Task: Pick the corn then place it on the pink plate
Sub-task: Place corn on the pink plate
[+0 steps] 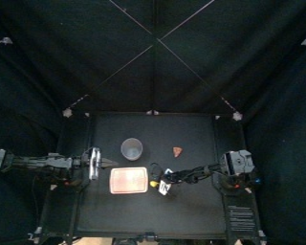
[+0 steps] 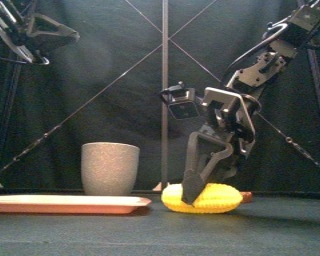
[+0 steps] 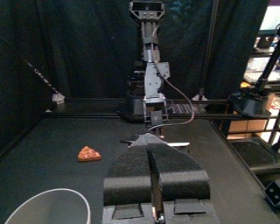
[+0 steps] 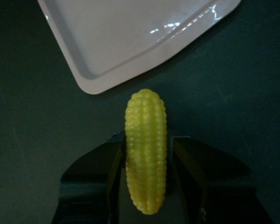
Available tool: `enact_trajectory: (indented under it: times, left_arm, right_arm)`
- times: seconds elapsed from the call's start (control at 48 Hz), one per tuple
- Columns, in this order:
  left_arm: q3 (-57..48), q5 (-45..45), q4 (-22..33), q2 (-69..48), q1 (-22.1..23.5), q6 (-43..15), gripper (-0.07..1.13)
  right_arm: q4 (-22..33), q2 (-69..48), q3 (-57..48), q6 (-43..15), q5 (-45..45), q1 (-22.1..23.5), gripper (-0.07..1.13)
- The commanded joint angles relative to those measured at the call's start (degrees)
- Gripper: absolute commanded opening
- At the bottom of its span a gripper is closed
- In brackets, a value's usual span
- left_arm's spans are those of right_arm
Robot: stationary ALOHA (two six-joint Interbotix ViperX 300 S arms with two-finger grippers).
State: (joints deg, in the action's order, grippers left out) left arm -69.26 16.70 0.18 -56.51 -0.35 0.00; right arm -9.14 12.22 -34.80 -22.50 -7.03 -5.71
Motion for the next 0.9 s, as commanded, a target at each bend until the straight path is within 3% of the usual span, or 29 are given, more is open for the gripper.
enact_trajectory:
  times: [0.021, 0.354, 0.896]
  left_arm:
    - [0.9, 0.3, 0.0, 0.0, -0.1, 0.1, -0.03]
    - [1.0, 0.3, 0.0, -0.4, -0.4, 0.0, -0.03]
    - [0.8, 0.3, 0.0, -2.1, -0.8, 0.0, -0.03]
  right_arm:
    - [0.1, -1.3, 1.3, 0.3, -0.4, 0.0, 0.52]
    - [5.8, -2.7, 11.9, 0.3, -0.4, 0.6, 0.51]
    - [12.7, 12.3, 32.3, 0.4, -1.8, 3.1, 0.55]
